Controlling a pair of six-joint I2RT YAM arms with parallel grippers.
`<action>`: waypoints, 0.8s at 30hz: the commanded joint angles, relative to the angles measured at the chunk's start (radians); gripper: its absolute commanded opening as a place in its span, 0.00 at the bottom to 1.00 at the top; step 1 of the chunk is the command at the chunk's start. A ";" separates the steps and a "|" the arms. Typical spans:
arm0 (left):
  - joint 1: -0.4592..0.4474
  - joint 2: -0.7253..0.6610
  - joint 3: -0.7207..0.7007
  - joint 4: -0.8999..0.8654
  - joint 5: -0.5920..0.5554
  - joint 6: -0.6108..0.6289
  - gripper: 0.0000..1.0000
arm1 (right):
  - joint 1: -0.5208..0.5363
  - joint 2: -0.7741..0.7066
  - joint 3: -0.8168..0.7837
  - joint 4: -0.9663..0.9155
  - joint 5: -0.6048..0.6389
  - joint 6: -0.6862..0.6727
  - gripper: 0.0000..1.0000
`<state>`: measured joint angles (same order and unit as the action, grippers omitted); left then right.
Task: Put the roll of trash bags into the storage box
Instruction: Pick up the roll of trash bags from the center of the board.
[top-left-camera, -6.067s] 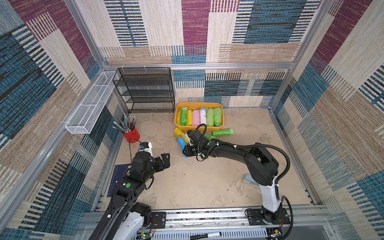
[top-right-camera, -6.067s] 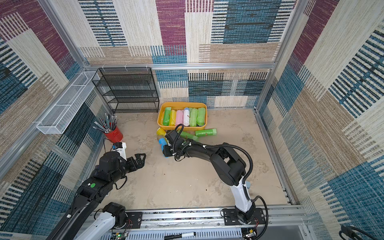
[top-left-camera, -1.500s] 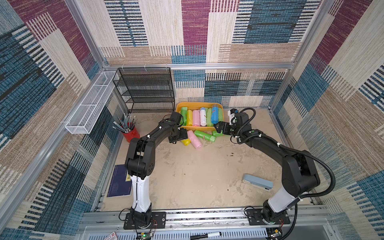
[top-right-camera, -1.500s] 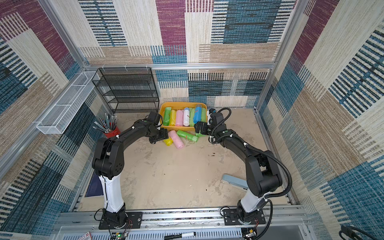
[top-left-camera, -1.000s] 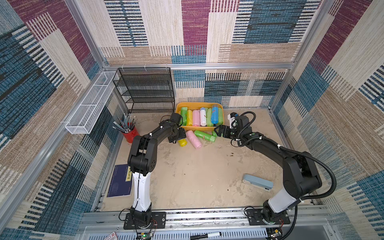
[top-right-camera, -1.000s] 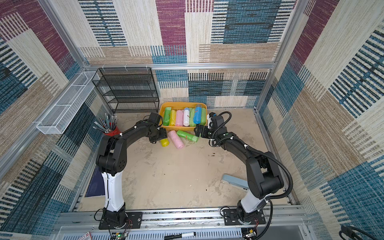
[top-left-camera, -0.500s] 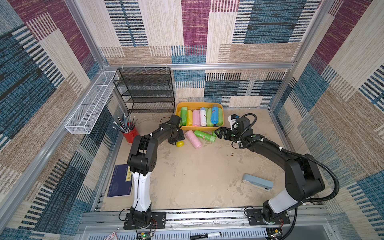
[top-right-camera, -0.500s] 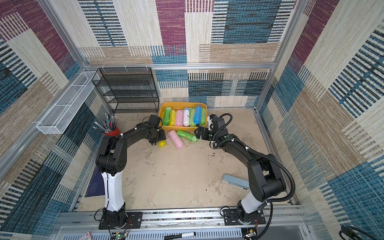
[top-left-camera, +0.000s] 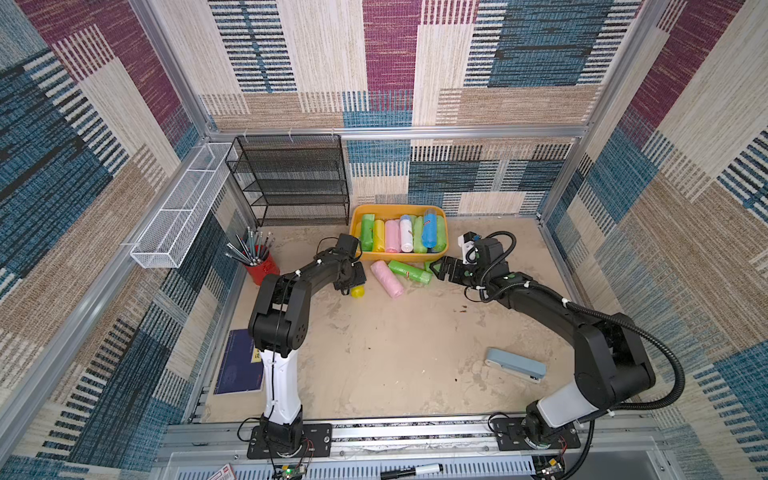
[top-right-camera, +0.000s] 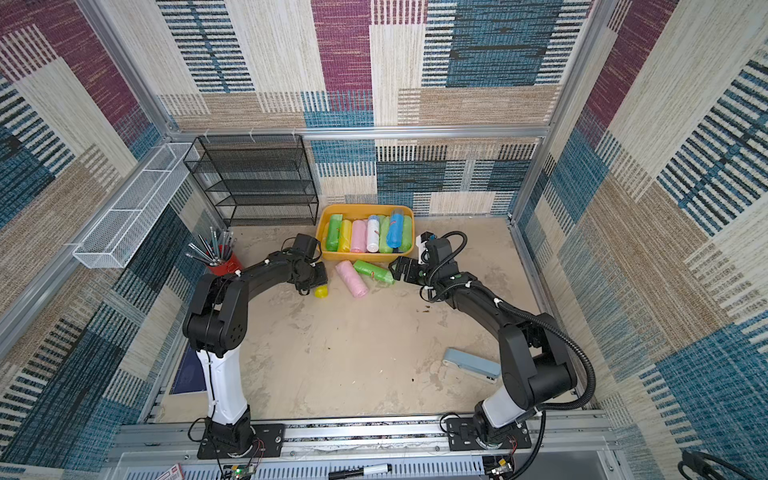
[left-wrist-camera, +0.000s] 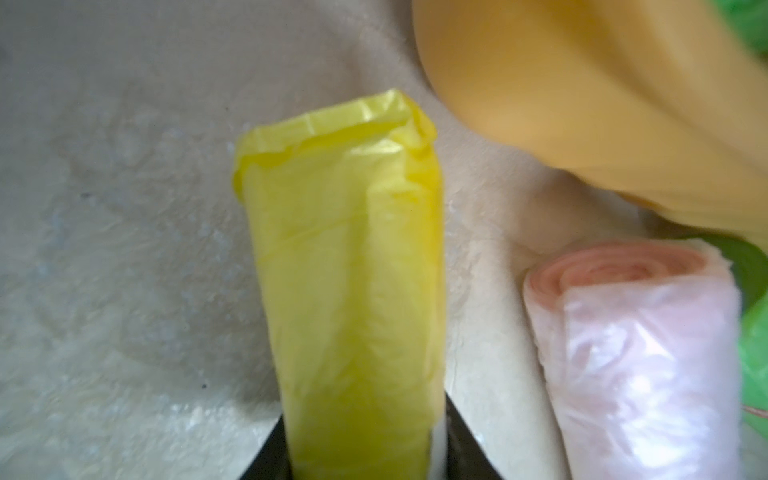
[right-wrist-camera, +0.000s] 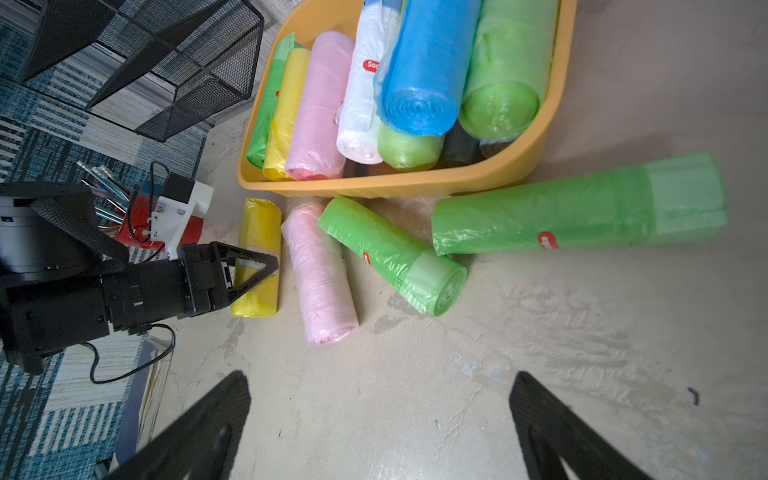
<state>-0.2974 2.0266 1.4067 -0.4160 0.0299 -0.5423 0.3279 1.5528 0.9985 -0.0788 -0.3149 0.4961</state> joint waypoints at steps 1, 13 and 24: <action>-0.002 -0.040 -0.028 0.020 0.031 0.047 0.32 | 0.002 -0.006 -0.001 0.040 -0.043 0.026 0.99; -0.002 -0.151 -0.080 0.034 0.104 0.070 0.20 | 0.002 -0.017 0.008 -0.001 -0.001 0.057 0.99; -0.002 -0.244 -0.115 0.058 0.146 0.057 0.00 | 0.002 -0.003 0.041 0.017 -0.074 0.132 0.99</action>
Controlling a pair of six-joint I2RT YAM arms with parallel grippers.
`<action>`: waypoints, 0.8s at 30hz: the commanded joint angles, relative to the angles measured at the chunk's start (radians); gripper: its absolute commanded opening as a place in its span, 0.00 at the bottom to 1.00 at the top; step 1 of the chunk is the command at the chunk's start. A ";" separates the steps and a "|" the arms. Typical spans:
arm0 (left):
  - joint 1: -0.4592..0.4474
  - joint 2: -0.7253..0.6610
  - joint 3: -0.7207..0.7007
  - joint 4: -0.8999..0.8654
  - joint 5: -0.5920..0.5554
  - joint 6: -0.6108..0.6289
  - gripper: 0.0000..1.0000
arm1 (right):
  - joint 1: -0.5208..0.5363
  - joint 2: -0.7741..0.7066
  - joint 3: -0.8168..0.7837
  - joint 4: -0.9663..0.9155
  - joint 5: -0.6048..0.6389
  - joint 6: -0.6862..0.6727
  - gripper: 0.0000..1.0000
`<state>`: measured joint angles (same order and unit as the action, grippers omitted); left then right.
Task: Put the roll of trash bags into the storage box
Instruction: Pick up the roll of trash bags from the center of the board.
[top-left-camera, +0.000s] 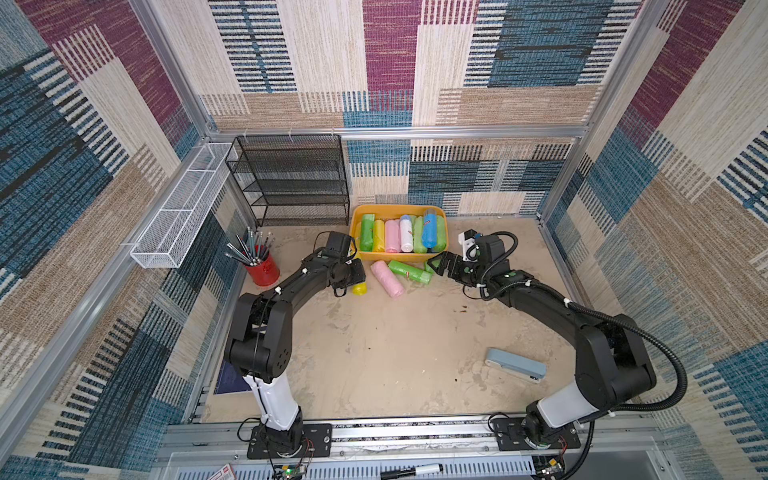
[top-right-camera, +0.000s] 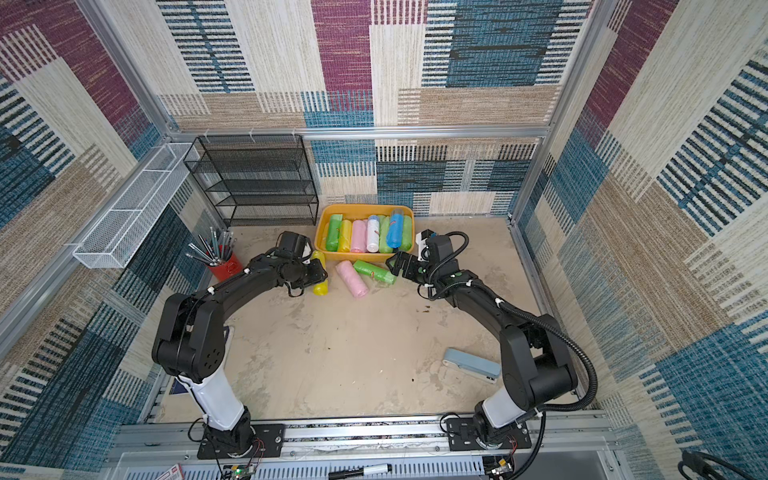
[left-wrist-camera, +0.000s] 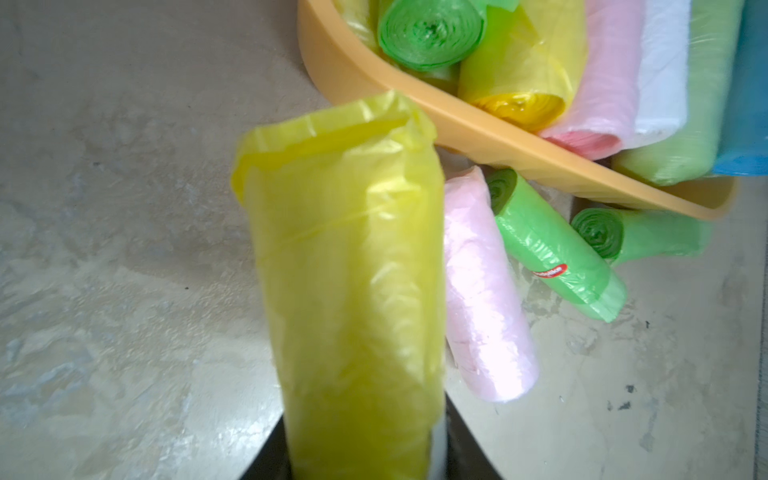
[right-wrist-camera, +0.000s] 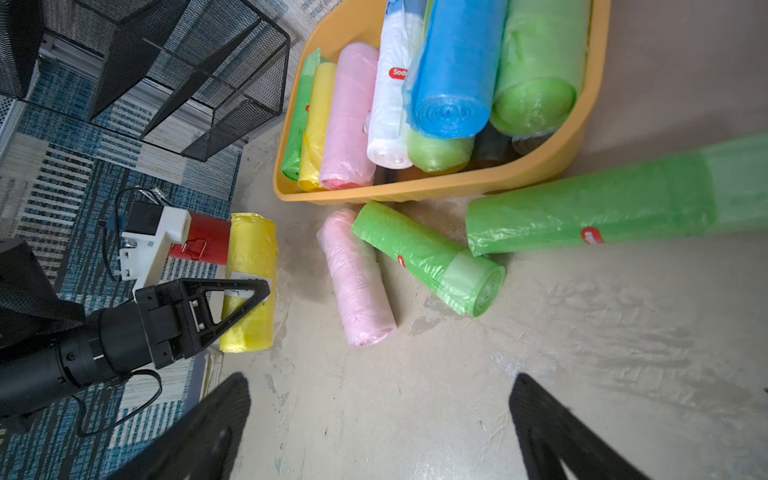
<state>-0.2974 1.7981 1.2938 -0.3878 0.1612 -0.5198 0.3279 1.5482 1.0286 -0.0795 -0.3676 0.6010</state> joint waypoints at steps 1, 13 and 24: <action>-0.002 -0.021 0.003 0.027 0.013 0.032 0.00 | 0.002 0.002 0.014 0.018 -0.027 0.033 0.99; -0.002 -0.072 0.112 0.049 0.050 0.030 0.00 | 0.002 0.024 0.089 -0.041 -0.048 0.061 0.99; -0.003 -0.035 0.239 0.042 0.101 0.046 0.00 | 0.002 -0.016 0.085 -0.038 -0.030 0.083 0.99</action>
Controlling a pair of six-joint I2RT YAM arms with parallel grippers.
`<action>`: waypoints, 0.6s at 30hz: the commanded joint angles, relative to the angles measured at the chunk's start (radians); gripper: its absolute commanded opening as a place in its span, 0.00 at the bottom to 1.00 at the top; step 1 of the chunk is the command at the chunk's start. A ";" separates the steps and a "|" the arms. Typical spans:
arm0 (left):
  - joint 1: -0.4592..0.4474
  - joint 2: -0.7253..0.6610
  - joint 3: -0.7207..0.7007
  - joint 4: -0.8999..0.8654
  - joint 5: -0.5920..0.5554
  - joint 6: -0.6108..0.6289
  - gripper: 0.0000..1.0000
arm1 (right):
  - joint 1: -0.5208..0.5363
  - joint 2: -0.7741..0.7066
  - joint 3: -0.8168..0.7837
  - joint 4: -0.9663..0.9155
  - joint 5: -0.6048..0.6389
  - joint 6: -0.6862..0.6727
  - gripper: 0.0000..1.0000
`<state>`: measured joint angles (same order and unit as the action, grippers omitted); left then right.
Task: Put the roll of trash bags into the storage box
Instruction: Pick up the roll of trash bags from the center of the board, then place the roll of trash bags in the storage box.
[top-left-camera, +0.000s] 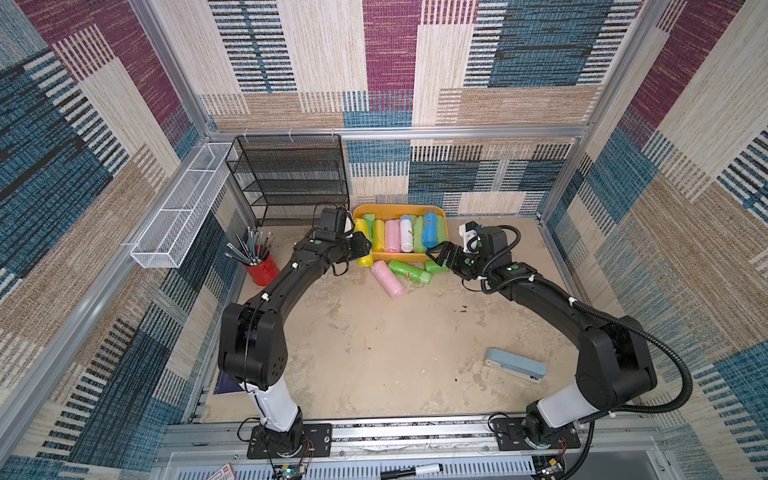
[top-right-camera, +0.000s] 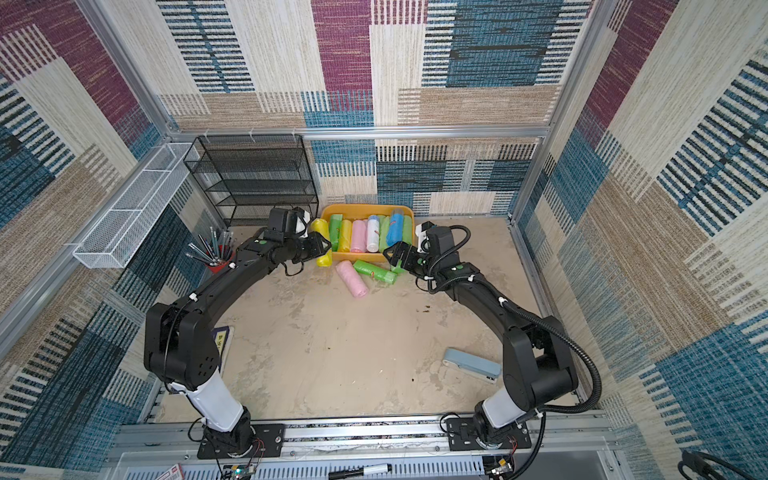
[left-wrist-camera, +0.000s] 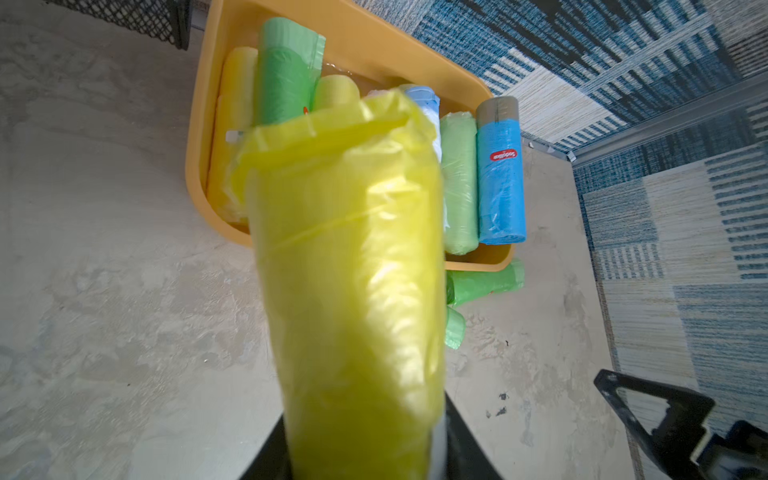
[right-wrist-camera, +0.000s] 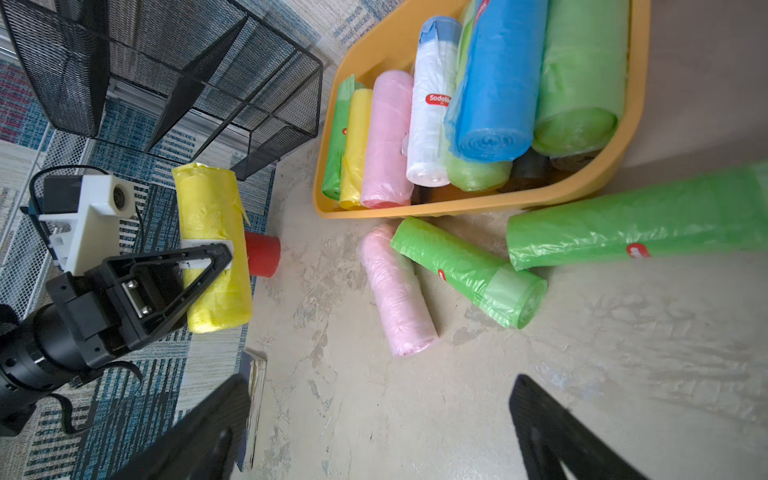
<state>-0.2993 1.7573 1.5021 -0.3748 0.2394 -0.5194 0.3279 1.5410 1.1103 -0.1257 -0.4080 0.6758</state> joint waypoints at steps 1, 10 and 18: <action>-0.001 0.012 0.043 0.028 0.027 0.044 0.00 | 0.002 -0.011 0.005 0.008 0.012 0.006 0.99; -0.027 0.123 0.200 -0.025 0.052 0.044 0.00 | 0.002 -0.037 -0.020 0.000 0.046 -0.004 0.99; -0.044 0.230 0.331 -0.073 0.062 0.047 0.00 | 0.002 -0.085 -0.058 0.008 0.057 0.002 0.99</action>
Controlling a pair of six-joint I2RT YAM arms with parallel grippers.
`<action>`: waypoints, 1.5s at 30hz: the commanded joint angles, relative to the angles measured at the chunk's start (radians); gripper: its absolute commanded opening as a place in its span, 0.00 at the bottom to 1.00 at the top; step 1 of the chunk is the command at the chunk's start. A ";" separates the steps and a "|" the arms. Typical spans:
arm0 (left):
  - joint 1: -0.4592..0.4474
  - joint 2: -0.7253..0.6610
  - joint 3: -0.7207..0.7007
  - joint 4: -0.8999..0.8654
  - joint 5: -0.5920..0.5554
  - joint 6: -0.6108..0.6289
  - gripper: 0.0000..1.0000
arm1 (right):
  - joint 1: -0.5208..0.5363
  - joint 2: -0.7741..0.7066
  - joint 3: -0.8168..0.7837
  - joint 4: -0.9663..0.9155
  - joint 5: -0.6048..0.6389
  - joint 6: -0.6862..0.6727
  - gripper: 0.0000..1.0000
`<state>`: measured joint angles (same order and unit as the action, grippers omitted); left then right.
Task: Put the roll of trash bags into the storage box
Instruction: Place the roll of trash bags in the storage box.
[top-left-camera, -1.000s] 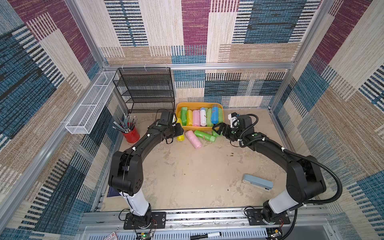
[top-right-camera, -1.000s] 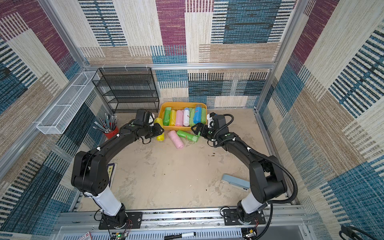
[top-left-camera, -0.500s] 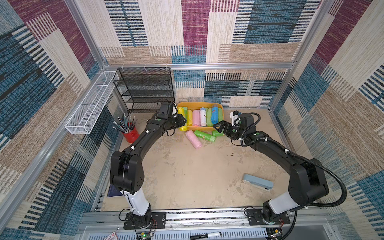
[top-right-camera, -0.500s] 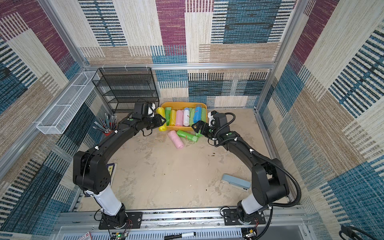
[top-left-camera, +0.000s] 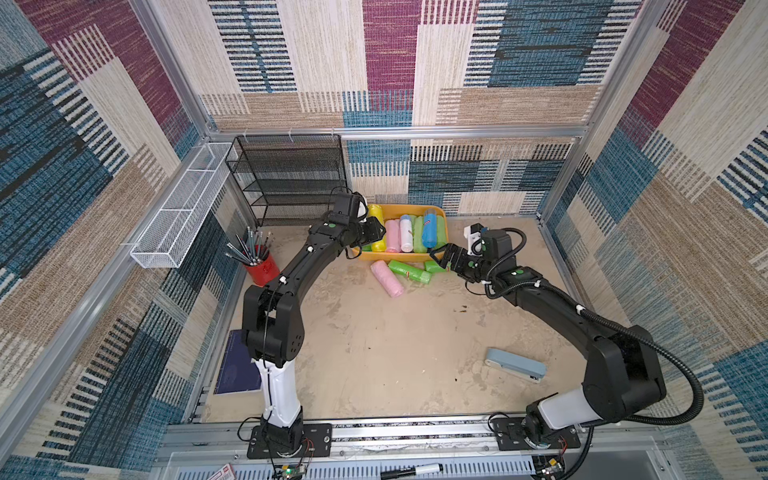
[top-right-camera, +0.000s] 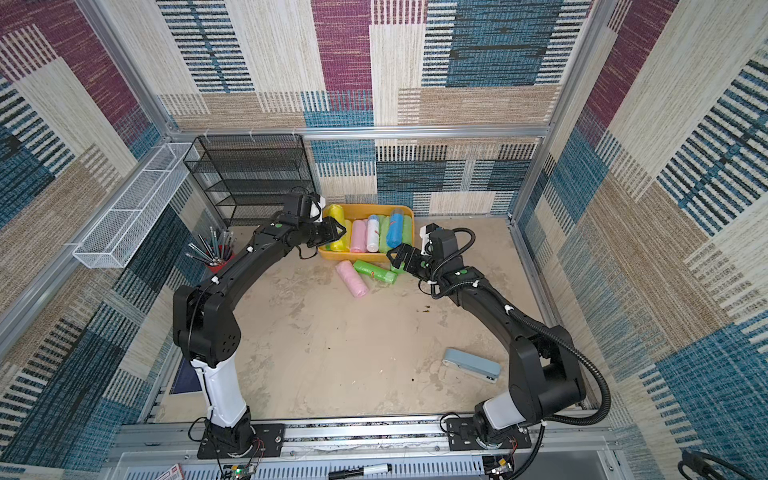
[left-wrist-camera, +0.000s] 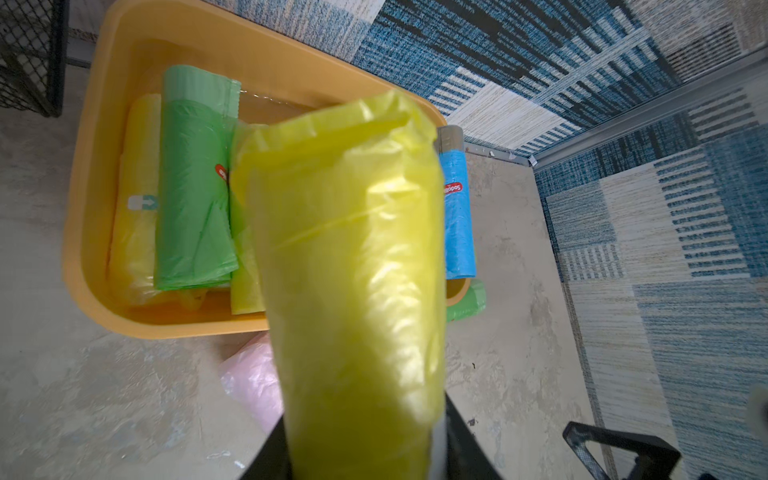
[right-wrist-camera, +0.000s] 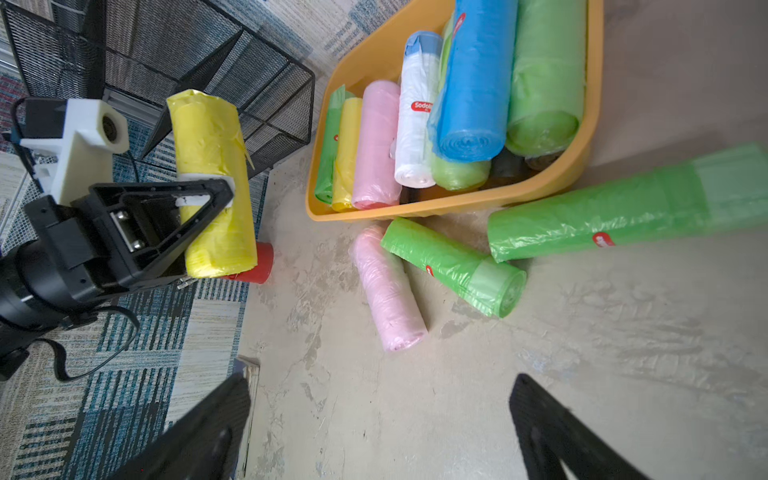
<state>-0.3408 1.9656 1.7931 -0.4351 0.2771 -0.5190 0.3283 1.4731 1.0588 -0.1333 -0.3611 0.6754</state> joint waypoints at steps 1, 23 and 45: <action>-0.006 0.034 0.056 -0.017 0.025 0.049 0.00 | 0.002 -0.023 -0.010 0.018 0.010 0.003 0.99; -0.030 0.413 0.527 -0.145 0.038 0.085 0.00 | 0.002 -0.099 -0.089 0.022 0.060 -0.036 0.99; -0.027 0.581 0.746 -0.168 0.091 0.083 0.48 | 0.001 -0.077 -0.145 0.003 0.100 -0.047 0.99</action>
<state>-0.3687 2.5797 2.5366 -0.6067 0.3466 -0.4496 0.3283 1.3922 0.9028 -0.1368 -0.2783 0.6456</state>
